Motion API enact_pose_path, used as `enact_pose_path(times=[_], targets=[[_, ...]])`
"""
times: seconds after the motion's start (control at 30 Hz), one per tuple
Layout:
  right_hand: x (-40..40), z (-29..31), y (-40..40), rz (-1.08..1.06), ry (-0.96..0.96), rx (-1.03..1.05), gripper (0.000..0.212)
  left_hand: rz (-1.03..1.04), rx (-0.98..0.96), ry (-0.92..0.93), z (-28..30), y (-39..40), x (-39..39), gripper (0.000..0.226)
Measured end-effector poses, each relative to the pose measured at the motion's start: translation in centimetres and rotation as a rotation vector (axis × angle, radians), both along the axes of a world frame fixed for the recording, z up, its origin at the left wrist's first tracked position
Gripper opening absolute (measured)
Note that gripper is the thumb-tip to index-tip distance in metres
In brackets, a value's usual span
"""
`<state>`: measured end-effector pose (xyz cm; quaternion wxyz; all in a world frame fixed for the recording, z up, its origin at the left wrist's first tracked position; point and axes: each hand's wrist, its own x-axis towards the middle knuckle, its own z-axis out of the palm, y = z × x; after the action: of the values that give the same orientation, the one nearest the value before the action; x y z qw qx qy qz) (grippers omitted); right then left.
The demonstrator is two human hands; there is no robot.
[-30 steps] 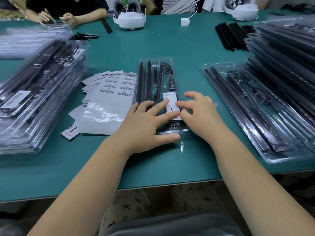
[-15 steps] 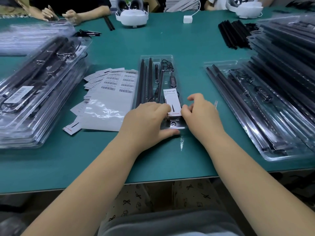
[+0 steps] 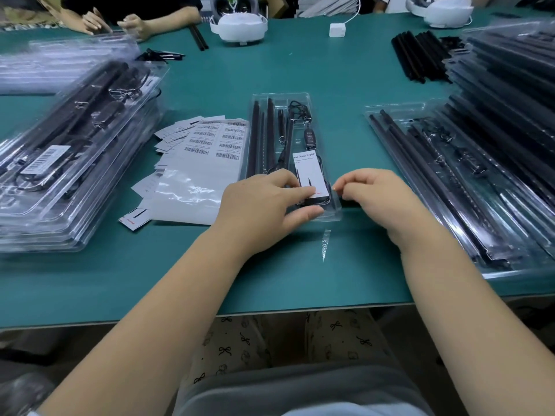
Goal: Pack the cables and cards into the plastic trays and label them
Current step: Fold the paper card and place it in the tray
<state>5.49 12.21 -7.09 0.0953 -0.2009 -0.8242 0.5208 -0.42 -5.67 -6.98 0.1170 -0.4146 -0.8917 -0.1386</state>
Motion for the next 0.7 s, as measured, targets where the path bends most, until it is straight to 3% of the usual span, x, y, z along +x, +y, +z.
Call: enact_pose_path(times=[0.1, 0.27, 0.37, 0.47, 0.63, 0.7], targets=[[0.6, 0.2, 0.5, 0.148, -0.07, 0.06, 0.019, -0.107, 0.014, 0.121, -0.1, 0.2, 0.7, 0.043], [0.9, 0.5, 1.0, 0.205, -0.061, -0.002, 0.011, -0.278, 0.109, 0.324, -0.3, 0.3, 0.8, 0.034], [0.8, 0.3, 1.1, 0.193, -0.041, -0.004, 0.01, -0.181, 0.099, 0.036, -0.1, 0.8, 1.2, 0.035], [0.7, 0.1, 0.9, 0.191, -0.064, -0.011, 0.012, -0.03, 0.195, -0.141, -0.3, 0.7, 0.7, 0.021], [0.0, -0.7, -0.4, 0.116, -0.038, 0.222, 0.03, 0.002, 0.243, -0.206, 0.0, 0.6, 0.6, 0.015], [-0.2, -0.8, -0.6, 0.06, -0.017, 0.215, 0.031, 0.0, 0.252, -0.207, 0.0, 0.6, 0.7, 0.015]])
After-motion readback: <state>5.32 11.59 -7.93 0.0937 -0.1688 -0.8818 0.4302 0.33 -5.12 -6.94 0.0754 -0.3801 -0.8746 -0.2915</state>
